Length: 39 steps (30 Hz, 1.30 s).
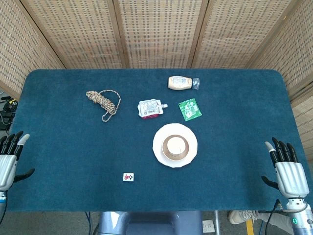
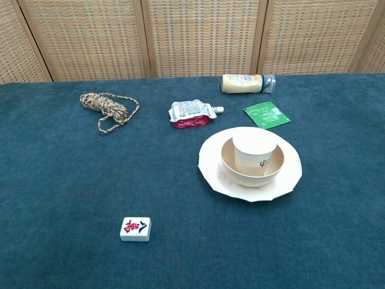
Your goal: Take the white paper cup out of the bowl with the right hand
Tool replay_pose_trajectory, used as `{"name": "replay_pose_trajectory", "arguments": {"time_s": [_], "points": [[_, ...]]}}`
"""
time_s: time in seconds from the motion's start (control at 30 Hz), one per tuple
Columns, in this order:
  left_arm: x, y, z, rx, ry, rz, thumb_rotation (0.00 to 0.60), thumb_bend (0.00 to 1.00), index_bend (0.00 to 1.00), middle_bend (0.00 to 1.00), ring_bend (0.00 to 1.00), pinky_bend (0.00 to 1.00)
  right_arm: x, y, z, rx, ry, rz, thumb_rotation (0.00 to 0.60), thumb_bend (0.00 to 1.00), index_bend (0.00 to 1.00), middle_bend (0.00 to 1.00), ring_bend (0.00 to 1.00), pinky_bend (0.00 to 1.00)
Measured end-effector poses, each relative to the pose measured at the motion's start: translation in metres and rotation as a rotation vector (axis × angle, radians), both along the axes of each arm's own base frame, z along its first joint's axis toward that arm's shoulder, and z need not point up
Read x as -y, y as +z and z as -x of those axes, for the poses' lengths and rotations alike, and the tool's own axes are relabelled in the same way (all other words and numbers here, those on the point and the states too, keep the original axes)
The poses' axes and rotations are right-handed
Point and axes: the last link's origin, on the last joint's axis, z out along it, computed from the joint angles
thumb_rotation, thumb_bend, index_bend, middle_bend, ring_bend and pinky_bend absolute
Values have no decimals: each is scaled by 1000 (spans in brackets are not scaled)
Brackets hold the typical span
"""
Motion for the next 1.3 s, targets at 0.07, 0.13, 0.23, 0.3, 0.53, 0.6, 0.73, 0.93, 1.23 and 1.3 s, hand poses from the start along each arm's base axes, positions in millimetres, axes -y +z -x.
{"name": "replay_pose_trajectory", "arguments": {"time_s": [0.07,0.13,0.23,0.3,0.53,0.6,0.73,0.93,1.23,1.3], "points": [[0,0,0,1,-2,-3,600,23,0,0,0,0,0,0,0,0,0,-3,600,124,0,0,0,0],[1,1,-1,2,-2,-5,600,22,0,0,0,0,0,-1,0,1,0,-5,600,123,0,0,0,0],[1,1,-1,3,-2,-5,600,22,0,0,0,0,-1,-1,0,2,0,-9,600,124,0,0,0,0],[1,1,-1,2,-4,-5,600,23,0,0,0,0,-1,-1,0,7,0,-10,600,123,0,0,0,0],[1,3,-1,9,-6,-6,600,22,0,0,0,0,0,-1,-4,13,6,7,600,123,0,0,0,0],[2,3,-1,12,-5,-8,600,23,0,0,0,0,1,-2,-5,20,9,6,600,124,9,0,0,4],[2,6,-1,23,-6,-13,600,23,0,0,0,0,4,-5,-10,43,24,-6,600,124,94,0,0,53],[2,7,-2,38,-15,-10,600,22,0,0,0,0,25,-12,-38,59,104,-51,600,139,187,24,0,86],[3,9,-2,60,-21,-5,600,22,0,0,0,0,79,-48,-99,57,203,-215,600,223,202,36,0,103],[3,10,-1,66,-20,-5,600,22,0,0,0,0,92,-61,-110,41,199,-254,600,224,192,25,0,99]]}}
